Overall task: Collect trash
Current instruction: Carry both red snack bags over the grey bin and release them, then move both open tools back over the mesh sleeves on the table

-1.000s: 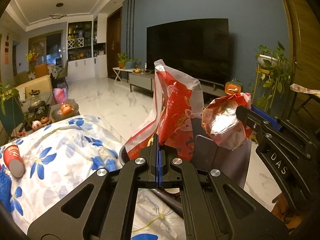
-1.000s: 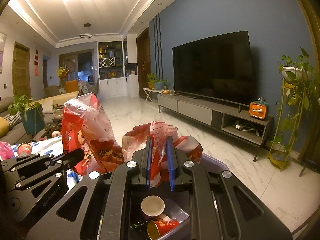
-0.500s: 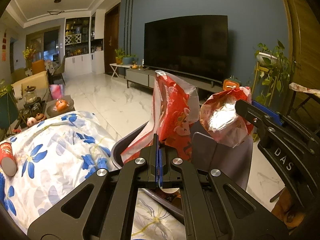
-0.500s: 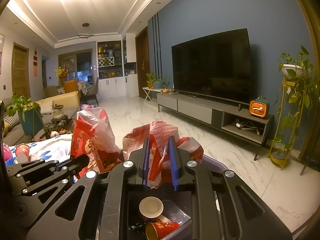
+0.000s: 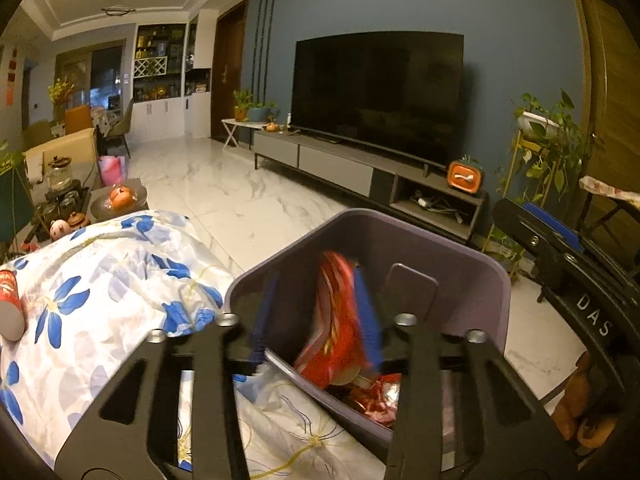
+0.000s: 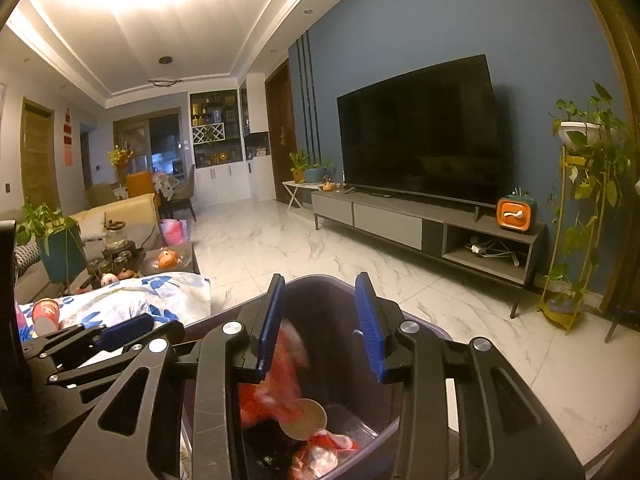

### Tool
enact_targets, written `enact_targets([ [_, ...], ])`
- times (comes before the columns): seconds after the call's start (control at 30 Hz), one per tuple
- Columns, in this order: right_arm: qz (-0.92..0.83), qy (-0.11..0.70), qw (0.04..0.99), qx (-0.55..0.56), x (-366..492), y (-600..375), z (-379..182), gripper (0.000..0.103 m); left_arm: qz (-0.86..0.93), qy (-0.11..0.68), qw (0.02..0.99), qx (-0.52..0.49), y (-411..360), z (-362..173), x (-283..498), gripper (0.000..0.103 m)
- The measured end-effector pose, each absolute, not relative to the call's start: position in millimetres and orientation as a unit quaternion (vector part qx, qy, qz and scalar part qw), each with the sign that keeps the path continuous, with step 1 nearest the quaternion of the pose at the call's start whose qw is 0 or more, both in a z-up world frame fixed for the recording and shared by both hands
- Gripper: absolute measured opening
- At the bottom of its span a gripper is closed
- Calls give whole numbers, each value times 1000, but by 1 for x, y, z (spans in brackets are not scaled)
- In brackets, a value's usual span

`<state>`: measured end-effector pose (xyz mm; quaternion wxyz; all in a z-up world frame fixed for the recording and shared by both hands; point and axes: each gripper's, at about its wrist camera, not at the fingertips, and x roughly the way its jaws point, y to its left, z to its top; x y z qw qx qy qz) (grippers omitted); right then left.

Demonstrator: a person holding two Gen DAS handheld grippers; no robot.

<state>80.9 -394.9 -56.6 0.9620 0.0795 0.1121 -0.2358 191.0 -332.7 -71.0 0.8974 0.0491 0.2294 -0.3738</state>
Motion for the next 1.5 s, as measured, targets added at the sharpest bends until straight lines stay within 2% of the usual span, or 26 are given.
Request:
enact_targets([
  [0.13, -239, 109, 962, 81, 75, -394, -55, 39, -363, 220, 904, 42, -322, -67, 186, 61],
  [0.27, -238, 104, 962, 82, 68, -389, -55, 48, -341, 208, 916, 33, -302, -64, 177, 77],
  [0.43, -239, 99, 962, 83, 57, -381, -56, 64, -292, 197, 935, 28, -264, -61, 164, 87],
  [0.5, -236, 97, 963, 84, 54, -377, -57, 72, -271, 195, 942, 31, -247, -60, 159, 87],
  [0.57, -234, 94, 964, 87, 50, -372, -58, 76, -254, 193, 947, 33, -231, -59, 154, 88],
  [0.77, -222, 85, 968, 85, 40, -352, -55, 83, -190, 190, 963, 30, -166, -57, 145, 88],
  [1.1, -152, 81, 982, 75, 46, -287, -53, 84, -43, 196, 980, 6, -41, -67, 127, 88],
  [1.5, -19, 127, 991, 48, 89, -169, -73, 84, 127, 194, 972, -24, 92, -79, 107, 88],
])
